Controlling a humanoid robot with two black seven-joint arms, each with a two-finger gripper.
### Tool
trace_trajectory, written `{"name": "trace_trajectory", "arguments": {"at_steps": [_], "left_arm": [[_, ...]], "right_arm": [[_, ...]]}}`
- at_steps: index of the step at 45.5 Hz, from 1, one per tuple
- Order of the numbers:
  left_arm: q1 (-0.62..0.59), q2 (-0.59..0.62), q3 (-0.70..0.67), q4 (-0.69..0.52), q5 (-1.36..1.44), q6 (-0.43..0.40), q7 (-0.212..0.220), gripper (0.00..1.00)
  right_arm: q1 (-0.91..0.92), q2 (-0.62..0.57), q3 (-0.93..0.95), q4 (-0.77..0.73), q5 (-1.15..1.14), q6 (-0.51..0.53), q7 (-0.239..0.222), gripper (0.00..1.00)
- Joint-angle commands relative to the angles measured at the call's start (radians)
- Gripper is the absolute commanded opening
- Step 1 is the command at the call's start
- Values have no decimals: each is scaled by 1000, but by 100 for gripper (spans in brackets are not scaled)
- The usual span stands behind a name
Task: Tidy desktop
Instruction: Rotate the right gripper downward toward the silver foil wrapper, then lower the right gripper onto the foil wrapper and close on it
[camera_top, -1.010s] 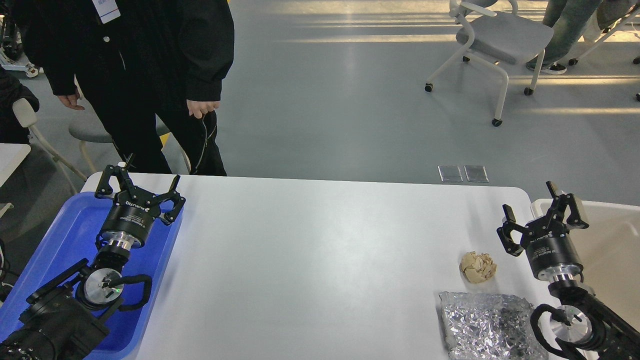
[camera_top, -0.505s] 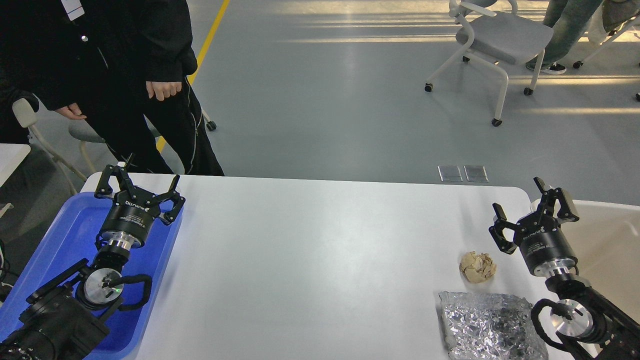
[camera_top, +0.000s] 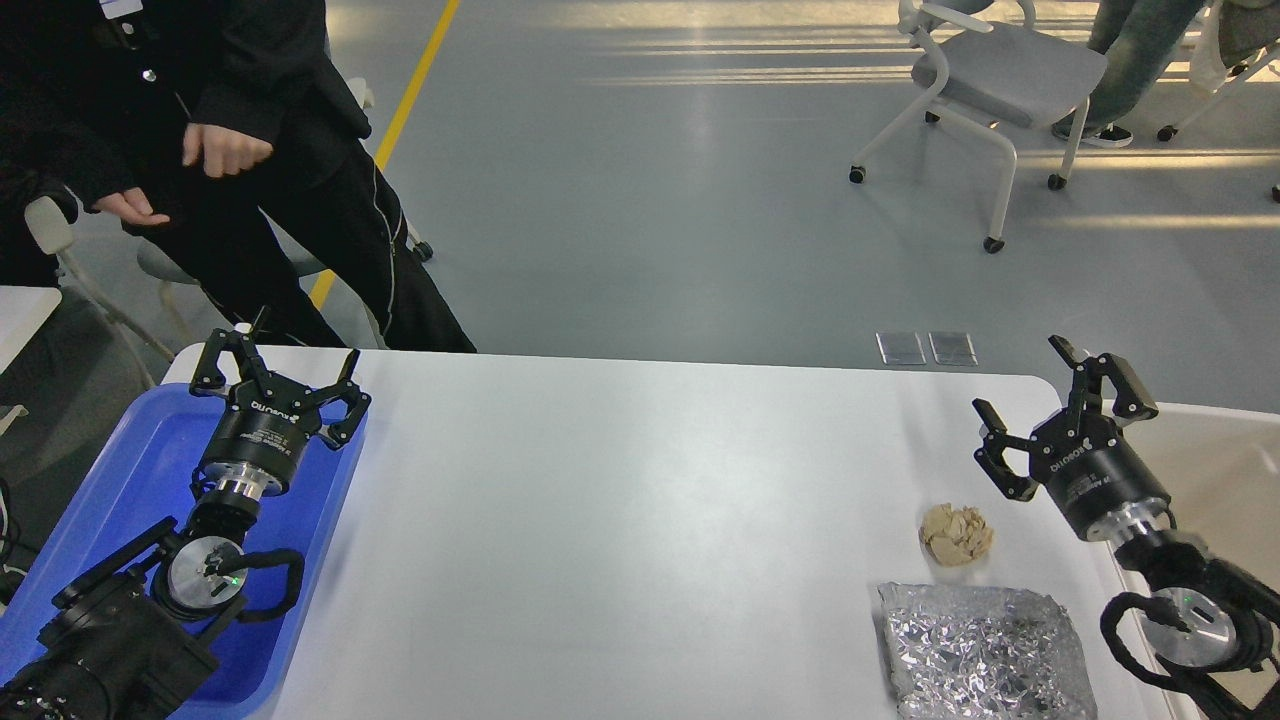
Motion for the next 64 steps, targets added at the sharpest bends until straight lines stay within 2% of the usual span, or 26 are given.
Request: {"name": "trace_trajectory", "arguments": {"at_steps": [1, 20, 25, 35, 44, 46, 54, 64], "left_arm": [[0, 0, 0, 0, 0, -1, 0, 100], [0, 0, 2, -1, 2, -9, 0, 100], [-1, 0, 3, -1, 2, -9, 0, 100], [0, 0, 3, -1, 3, -9, 0, 100], [0, 0, 3, -1, 3, -9, 0, 100], [0, 0, 3, -1, 3, -9, 0, 100], [-1, 0, 3, -1, 3, -9, 0, 100], [0, 0, 2, -1, 3, -9, 0, 100]], "right_arm": [[4, -151, -100, 110, -73, 2, -1, 100], [48, -329, -285, 247, -438, -13, 4, 100], [50, -387, -293, 275, -526, -16, 2, 100], [51, -496, -299, 328, -838, -29, 4, 100], [45, -564, -346, 385, -993, -36, 4, 100], [44, -564, -368, 381, -1058, -58, 4, 100], [50, -568, -527, 376, -1329, -253, 2, 100], [50, -559, -610, 290, -1360, -282, 2, 100]]}}
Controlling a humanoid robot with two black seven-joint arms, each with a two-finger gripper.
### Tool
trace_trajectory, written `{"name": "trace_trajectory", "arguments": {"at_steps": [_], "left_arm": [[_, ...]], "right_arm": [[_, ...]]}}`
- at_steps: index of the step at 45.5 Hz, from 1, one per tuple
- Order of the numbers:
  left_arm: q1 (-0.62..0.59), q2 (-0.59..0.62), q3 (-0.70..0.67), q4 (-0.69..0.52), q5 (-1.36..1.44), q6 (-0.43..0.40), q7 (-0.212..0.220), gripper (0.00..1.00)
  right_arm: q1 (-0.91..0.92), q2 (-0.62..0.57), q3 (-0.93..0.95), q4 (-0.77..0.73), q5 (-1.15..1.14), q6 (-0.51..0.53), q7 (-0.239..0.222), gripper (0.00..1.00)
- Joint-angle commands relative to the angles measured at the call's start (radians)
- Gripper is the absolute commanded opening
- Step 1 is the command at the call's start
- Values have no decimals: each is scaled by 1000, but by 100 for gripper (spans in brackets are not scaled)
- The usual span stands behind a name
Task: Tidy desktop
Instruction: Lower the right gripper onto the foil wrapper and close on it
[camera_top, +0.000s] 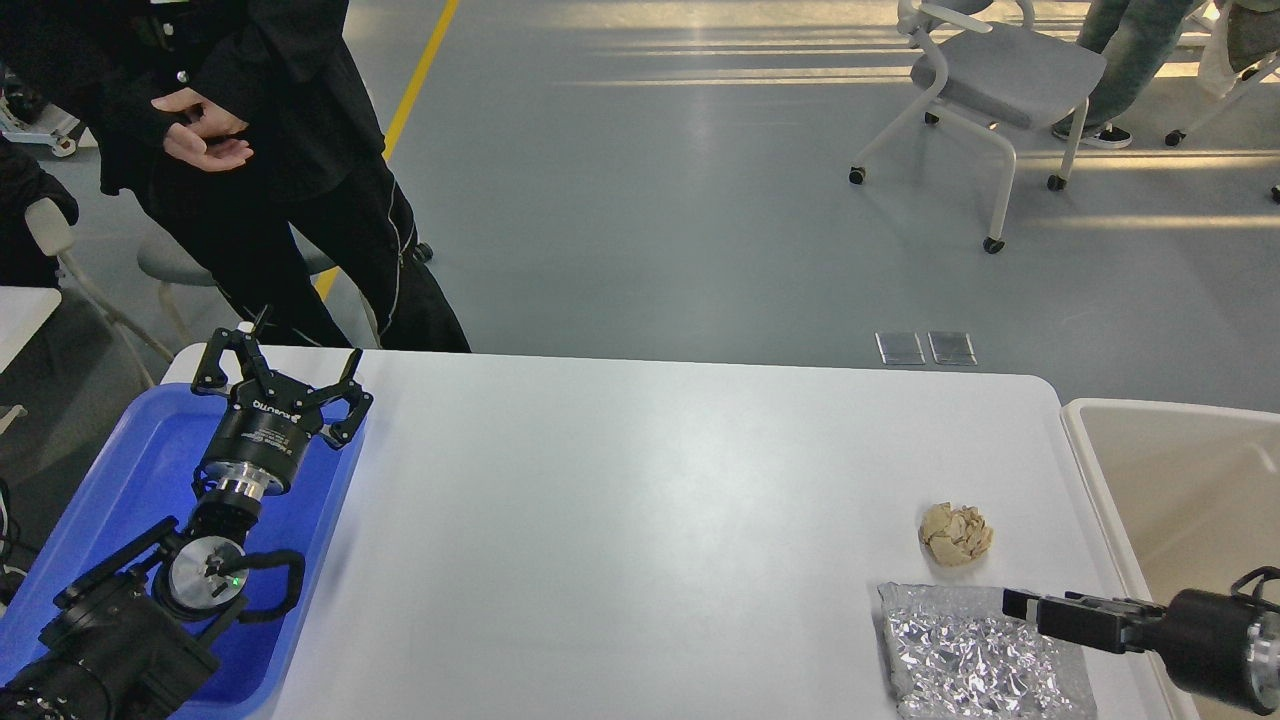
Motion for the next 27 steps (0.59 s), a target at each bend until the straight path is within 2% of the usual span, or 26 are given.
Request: {"name": "trace_trajectory", "arguments": {"at_steps": [1, 9, 18, 23, 27], "left_arm": [[1, 0, 0, 0, 0, 0, 0, 100], [-1, 0, 0, 0, 0, 0, 0, 100], [1, 0, 0, 0, 0, -2, 0, 100], [-1, 0, 0, 0, 0, 0, 0, 100], [-1, 0, 0, 0, 0, 0, 0, 100]], "right_arm": [[3, 3, -107, -95, -113, -69, -1, 100], [3, 87, -113, -246, -107, -69, -1, 98], [3, 153, -115, -342, -84, -80, -5, 98], [3, 218, -118, -421, -72, -123, -4, 98], [0, 232, -118, -430, -69, -132, -2, 98]]}}
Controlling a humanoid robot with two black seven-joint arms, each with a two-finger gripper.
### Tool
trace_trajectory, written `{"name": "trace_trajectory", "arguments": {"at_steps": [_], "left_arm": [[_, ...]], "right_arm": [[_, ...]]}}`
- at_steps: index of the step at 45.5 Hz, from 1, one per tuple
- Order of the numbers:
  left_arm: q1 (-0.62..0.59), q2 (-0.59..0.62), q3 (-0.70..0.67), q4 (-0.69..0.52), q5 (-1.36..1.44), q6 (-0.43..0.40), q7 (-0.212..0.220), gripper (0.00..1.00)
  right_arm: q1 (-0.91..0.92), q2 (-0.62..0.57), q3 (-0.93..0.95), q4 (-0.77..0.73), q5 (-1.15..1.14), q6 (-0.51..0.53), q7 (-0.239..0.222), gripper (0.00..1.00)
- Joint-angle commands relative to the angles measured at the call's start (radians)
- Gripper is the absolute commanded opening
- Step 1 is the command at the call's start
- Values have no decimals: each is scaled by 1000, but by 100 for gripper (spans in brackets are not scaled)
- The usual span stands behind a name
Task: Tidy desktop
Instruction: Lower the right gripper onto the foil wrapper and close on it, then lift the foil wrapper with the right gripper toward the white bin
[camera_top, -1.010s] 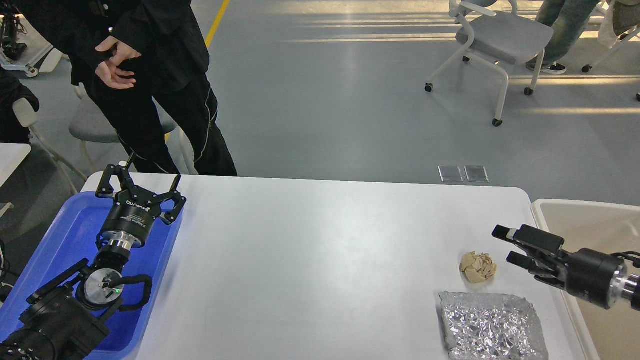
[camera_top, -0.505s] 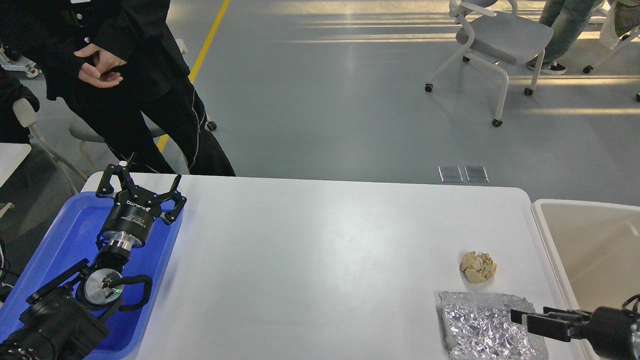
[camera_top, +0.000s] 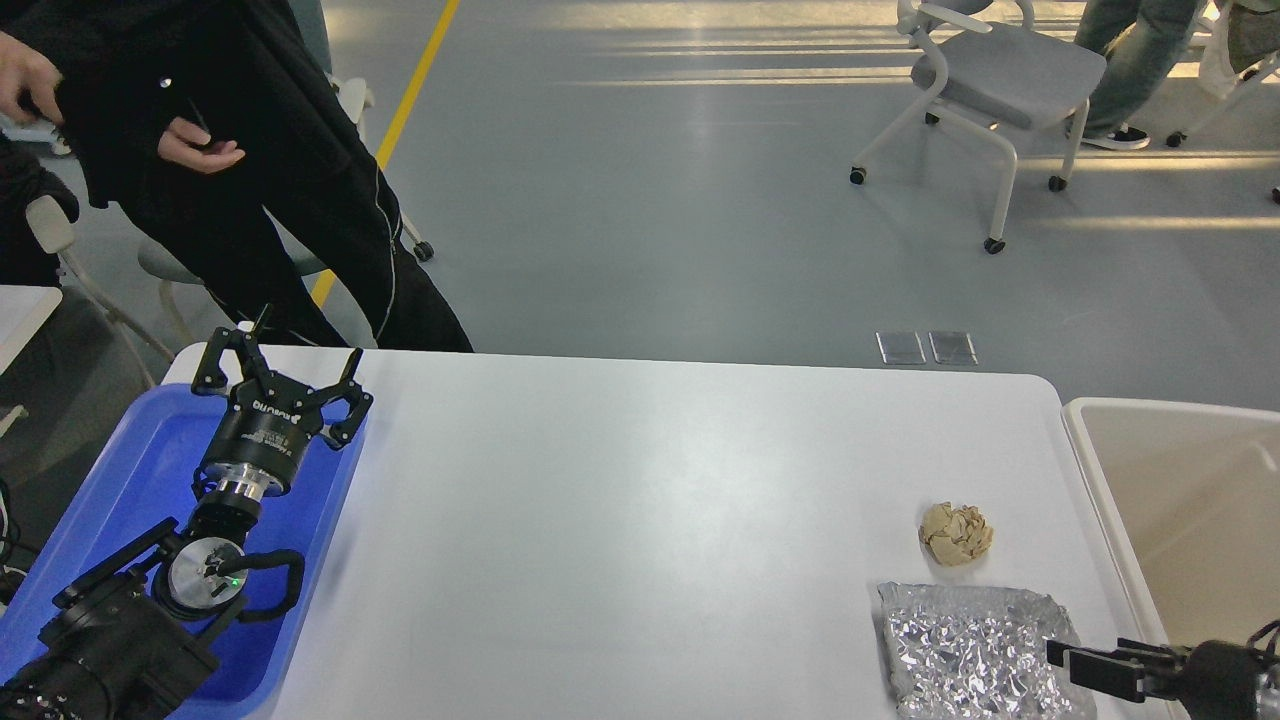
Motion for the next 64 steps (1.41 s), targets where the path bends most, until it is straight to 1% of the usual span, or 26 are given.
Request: {"name": "trace_trajectory", "arguments": {"at_steps": [1, 11, 16, 25, 27, 30, 31, 32, 33, 48, 58, 64], "left_arm": [[-1, 0, 0, 0, 0, 0, 0, 100], [1, 0, 0, 0, 0, 0, 0, 100], [-1, 0, 0, 0, 0, 0, 0, 100], [1, 0, 0, 0, 0, -1, 0, 100], [-1, 0, 0, 0, 0, 0, 0, 100], [1, 0, 0, 0, 0, -1, 0, 100], [-1, 0, 0, 0, 0, 0, 0, 100], [1, 0, 0, 0, 0, -1, 0, 100], [1, 0, 0, 0, 0, -1, 0, 100], [1, 0, 0, 0, 0, -1, 0, 100], [-1, 0, 0, 0, 0, -1, 0, 100], [-1, 0, 0, 0, 0, -1, 0, 100]], "right_arm": [[-6, 80, -9, -101, 12, -43, 2, 98], [-9, 98, -11, -104, 17, -50, 2, 97], [-11, 112, -14, -108, 13, -56, 2, 86], [-2, 118, -91, -122, 13, -107, 2, 55], [3, 118, -112, -122, 12, -121, 2, 47], [11, 118, -135, -128, 12, -139, 1, 29], [14, 118, -141, -131, 12, -142, 2, 20], [18, 118, -144, -134, 12, -147, 1, 9], [20, 118, -148, -137, 13, -149, -1, 0], [52, 118, -146, -162, 26, -158, -4, 0], [52, 115, -146, -150, 56, -153, -5, 0], [75, 86, -154, -110, 89, -141, -5, 0]]}}
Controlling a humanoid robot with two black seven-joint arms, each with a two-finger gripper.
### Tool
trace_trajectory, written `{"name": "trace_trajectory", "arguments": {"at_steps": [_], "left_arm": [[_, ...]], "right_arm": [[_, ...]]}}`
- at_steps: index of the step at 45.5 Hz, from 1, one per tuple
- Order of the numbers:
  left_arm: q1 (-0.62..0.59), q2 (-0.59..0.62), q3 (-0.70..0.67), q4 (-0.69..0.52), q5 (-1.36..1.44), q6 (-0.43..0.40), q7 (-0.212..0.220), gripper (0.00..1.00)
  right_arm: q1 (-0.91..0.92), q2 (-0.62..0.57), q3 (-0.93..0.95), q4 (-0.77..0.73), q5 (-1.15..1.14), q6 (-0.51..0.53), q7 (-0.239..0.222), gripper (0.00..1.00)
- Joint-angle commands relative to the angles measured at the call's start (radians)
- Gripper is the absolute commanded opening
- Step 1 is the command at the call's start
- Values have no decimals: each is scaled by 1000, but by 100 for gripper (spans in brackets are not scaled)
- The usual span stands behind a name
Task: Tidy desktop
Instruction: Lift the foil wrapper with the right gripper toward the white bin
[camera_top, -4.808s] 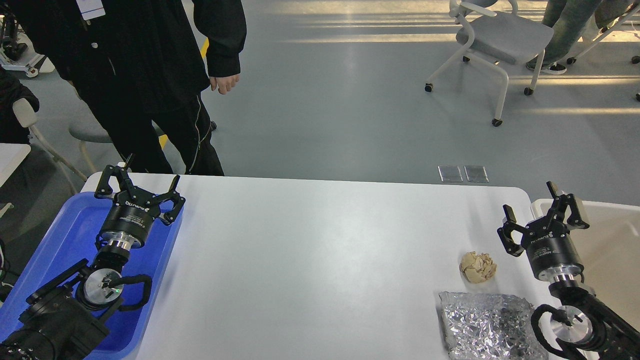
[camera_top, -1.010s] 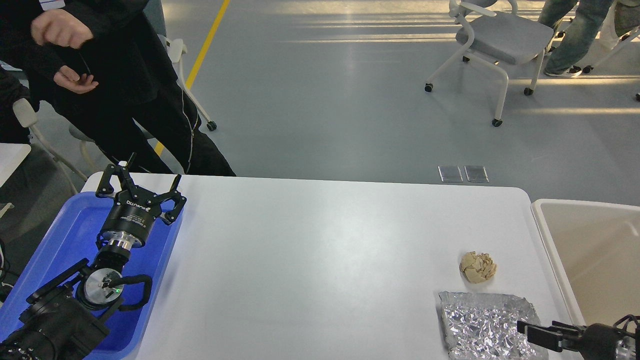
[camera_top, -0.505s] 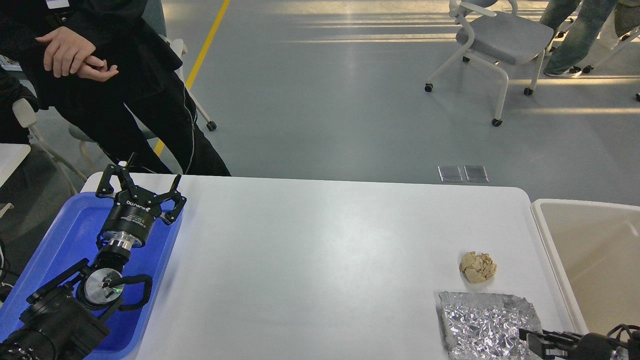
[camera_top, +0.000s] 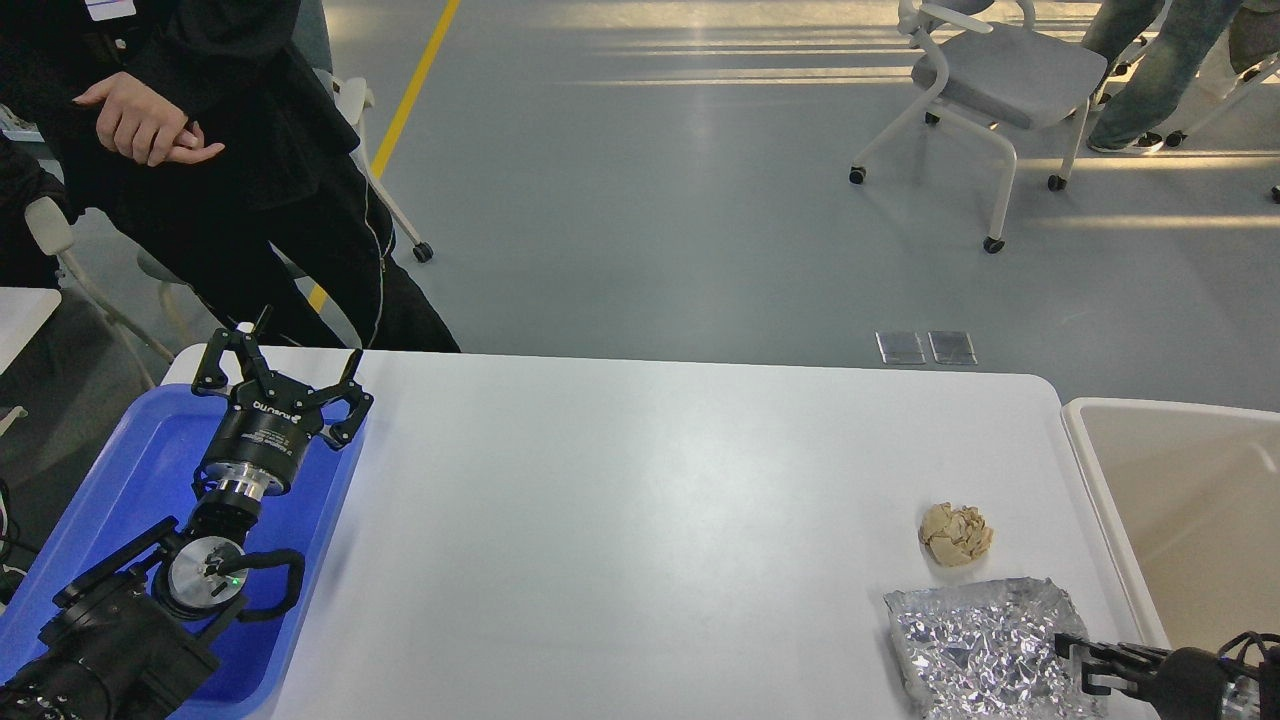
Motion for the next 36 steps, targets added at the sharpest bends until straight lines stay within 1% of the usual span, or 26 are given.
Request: {"name": "trace_trajectory", "arguments": {"at_steps": [1, 9, 11, 19, 28, 36], "left_arm": [[-1, 0, 0, 0, 0, 0, 0, 100], [-1, 0, 0, 0, 0, 1, 0, 100], [-1, 0, 0, 0, 0, 0, 0, 100], [-1, 0, 0, 0, 0, 1, 0, 100], [-1, 0, 0, 0, 0, 0, 0, 100], [-1, 0, 0, 0, 0, 0, 0, 100]], "right_arm": [[27, -41, -14, 46, 40, 13, -2, 0], [78, -151, -23, 187, 48, 68, -3, 0], [96, -202, -23, 244, 48, 91, -6, 0], [157, -343, -23, 385, 46, 178, -5, 0], [254, -458, -22, 488, 46, 277, -2, 0], [349, -524, -20, 530, 46, 344, -2, 0]]}}
